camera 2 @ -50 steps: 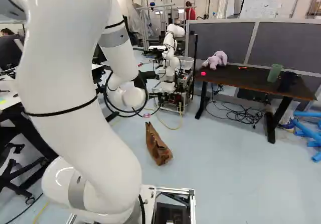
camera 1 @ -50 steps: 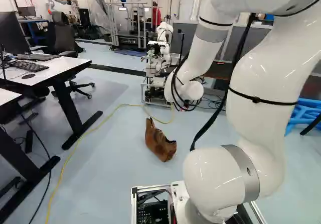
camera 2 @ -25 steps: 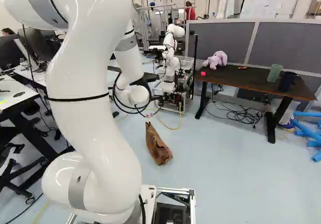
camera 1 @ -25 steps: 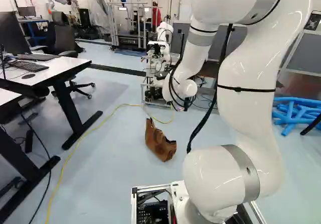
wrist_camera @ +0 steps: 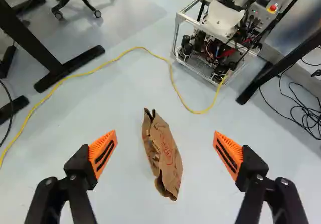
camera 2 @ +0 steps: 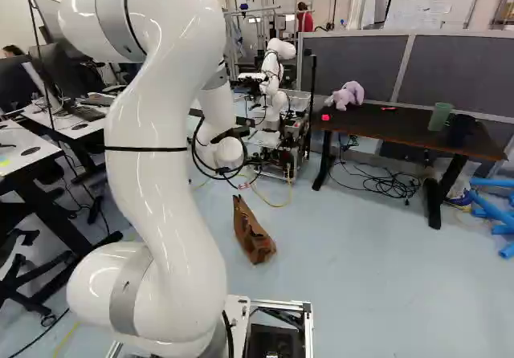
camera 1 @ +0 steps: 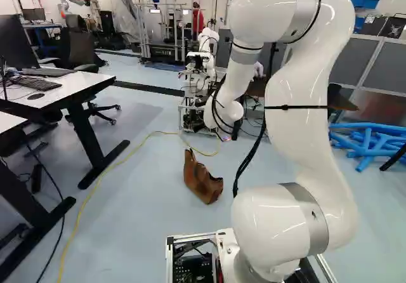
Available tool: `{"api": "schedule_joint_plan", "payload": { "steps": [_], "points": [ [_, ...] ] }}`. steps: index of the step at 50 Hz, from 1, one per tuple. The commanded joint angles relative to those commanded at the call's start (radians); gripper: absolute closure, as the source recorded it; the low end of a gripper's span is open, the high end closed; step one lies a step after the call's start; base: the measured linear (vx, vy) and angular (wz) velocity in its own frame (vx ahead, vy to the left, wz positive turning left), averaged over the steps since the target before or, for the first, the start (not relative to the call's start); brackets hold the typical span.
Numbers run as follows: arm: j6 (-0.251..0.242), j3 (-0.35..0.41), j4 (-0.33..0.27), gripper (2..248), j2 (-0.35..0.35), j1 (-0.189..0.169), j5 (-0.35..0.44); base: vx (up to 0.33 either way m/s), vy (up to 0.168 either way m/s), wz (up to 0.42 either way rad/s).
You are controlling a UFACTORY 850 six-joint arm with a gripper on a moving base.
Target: Pick up the bag on the ground and place it on the table
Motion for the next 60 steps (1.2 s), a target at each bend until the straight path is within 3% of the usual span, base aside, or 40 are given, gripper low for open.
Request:
{"api": "schedule_joint_plan", "payload": {
  "steps": [22,46,60],
  "points": [
    [0.000,-0.104,-0.051,3,-0.120,0.000,-0.110,0.000,0.000,0.000],
    [0.000,-0.157,-0.071,3,-0.210,0.001,-0.199,0.000,0.000,0.000],
    [-0.107,-0.186,-0.071,3,-0.261,0.001,-0.205,0.000,0.000,0.000]
  ]
}}
